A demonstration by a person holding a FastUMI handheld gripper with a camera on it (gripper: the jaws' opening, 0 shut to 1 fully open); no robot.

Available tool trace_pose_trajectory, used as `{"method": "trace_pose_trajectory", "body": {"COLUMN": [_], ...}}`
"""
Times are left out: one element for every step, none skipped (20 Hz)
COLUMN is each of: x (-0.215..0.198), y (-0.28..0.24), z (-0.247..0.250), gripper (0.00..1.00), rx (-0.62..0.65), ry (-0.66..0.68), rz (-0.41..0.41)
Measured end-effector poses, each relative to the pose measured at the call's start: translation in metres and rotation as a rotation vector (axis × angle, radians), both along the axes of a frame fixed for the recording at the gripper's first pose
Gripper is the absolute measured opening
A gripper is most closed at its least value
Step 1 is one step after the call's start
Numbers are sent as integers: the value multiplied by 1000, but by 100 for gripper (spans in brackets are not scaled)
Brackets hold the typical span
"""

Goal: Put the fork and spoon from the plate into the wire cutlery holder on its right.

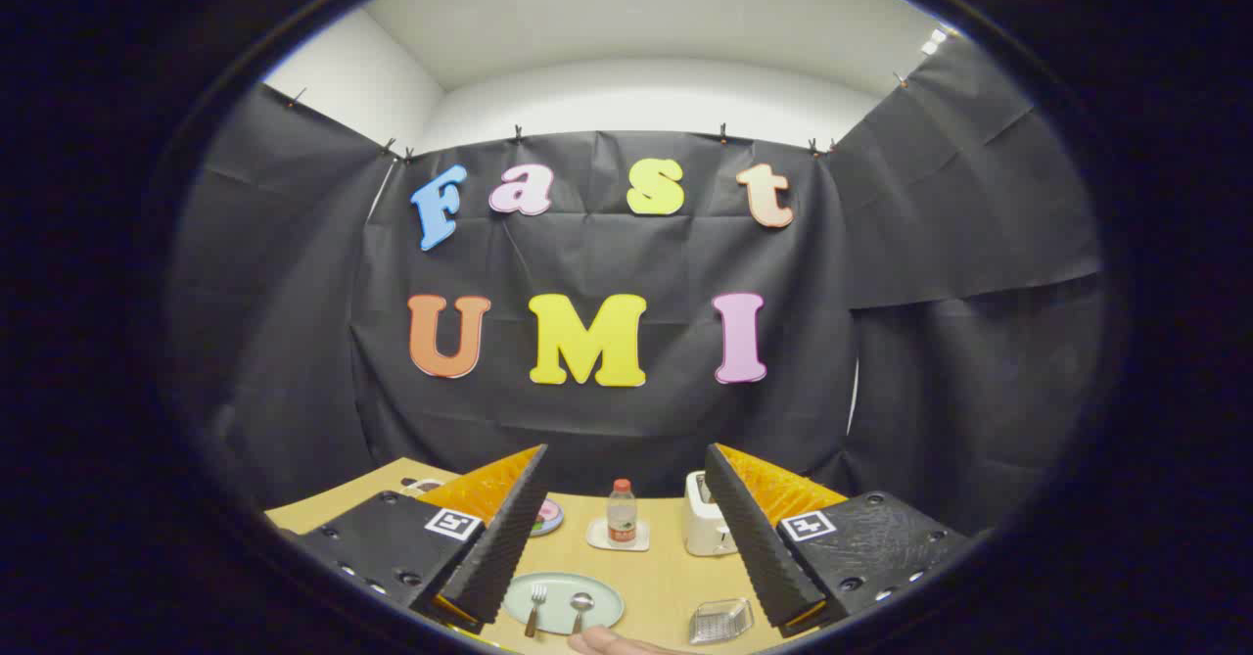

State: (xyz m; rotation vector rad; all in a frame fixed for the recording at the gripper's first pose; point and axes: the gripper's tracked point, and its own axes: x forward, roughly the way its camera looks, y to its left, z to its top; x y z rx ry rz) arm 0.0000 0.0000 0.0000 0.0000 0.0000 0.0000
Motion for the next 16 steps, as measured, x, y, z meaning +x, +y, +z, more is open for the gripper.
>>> {"method": "trace_pose_trajectory", "body": {"x": [0,1,3,6,7,7,7,8,9,9,8,9,9,12,14,17], "y": [1,1,-2,-3,-2,1,4,4,4,5,8,11,13,13,14,14], "z": [-6,-11,-13,-18,-23,-29,-34,-39,-45,-51,-55,-60,-64,-70,-75,-81], "gripper": [95,95,95,95,95,95,95,95,95,95,95,95,95,95,95,95], "rx": [-1,-9,-20,-27,-27,-22,-22,-28,-36,-36,-30,-24,-22,-25,-29,-32], "ry": [23,36,43,55,74,91,101,109,124,138,153,166,178,189,198,208], "rz": [13,20,19,17,20,31,39,40,40,42,47,52,54,53,48,42]}}
